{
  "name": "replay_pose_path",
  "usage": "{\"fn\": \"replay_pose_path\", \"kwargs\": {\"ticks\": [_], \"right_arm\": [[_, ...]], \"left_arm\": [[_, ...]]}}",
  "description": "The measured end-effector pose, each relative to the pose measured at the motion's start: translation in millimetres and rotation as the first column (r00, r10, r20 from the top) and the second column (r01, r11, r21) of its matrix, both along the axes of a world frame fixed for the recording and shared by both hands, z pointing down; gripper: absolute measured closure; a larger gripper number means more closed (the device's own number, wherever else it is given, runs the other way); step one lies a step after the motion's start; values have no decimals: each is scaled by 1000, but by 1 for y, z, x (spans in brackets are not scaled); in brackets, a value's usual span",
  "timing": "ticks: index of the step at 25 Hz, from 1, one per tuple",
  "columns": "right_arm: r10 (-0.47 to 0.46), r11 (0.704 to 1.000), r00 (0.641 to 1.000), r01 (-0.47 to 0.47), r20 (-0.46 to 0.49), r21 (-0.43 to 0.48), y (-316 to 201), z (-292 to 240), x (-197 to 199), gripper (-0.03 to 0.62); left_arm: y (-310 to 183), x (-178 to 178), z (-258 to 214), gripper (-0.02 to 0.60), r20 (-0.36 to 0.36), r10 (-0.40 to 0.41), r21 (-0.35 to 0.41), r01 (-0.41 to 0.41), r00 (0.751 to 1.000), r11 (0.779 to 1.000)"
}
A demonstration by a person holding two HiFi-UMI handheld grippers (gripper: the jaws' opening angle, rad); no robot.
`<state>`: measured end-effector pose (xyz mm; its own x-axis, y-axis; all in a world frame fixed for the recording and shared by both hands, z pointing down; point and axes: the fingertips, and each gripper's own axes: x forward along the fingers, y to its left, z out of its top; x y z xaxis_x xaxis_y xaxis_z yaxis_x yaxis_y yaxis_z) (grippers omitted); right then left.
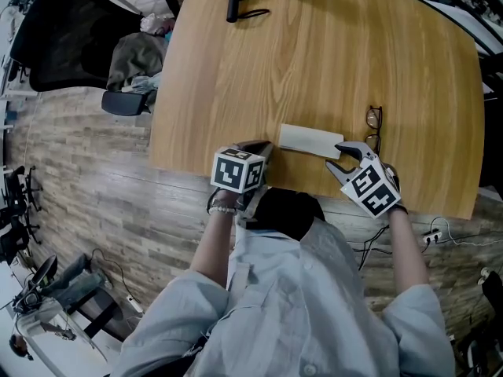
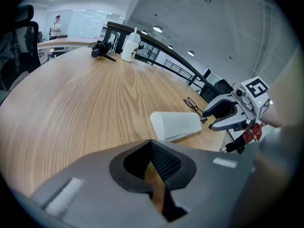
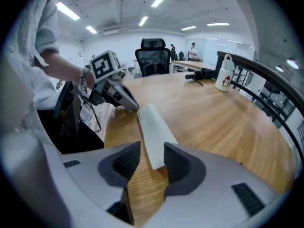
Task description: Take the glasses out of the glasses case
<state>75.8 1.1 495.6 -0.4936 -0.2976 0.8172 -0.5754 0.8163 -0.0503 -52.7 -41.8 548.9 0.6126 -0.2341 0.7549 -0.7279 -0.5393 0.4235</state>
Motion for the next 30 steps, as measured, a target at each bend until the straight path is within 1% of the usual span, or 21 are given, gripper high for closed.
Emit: {"fn": "replay_pose_path", "kwargs": {"ticks": [2,4,5,7,10,14,16,19,21,24,26,28,30], "right_arm": [[58,998,998,-58,20,11,-2,-4,5,442],[132,990,990,-134,39,42,-6,-10,12,442],[178,982,983,-181,51,61,-8,-14,16,444],[276,953,957,-284,84,102,-11,-24,27,475],[407,891,902,-427,144,152,-12,-41,44,525],[538,793,811,-579,230,190,-4,-67,57,569],[588,738,762,-642,271,206,-1,-80,64,577],[645,648,687,-724,334,238,2,-102,73,586],[666,594,648,-760,369,264,6,-118,78,589],[683,530,612,-791,399,305,17,-139,87,592],[688,499,595,-804,415,325,23,-150,92,592],[687,482,589,-808,426,339,31,-159,94,592],[680,476,592,-805,433,354,39,-168,99,592]], "left_arm": [[0,0,-1,577,-5,6,-3,-6,1000,1000],[0,1,-3,577,-27,1,-5,-1,1000,1000],[0,2,-6,577,-41,-5,-3,5,999,1000],[-1,5,-16,577,-70,-5,15,6,998,1000],[-6,13,-35,577,-103,22,65,-15,994,998],[-11,21,-70,577,-153,61,143,-39,986,989],[-14,25,-89,577,-175,88,186,-55,981,981],[-17,32,-118,577,-201,137,256,-83,970,963],[-15,37,-137,577,-220,174,298,-104,960,949],[-9,48,-163,577,-255,222,349,-124,941,929],[-4,53,-179,577,-278,240,377,-124,930,918],[2,56,-194,577,-301,246,394,-115,921,912],[10,61,-206,577,-320,247,409,-101,915,907]]}}
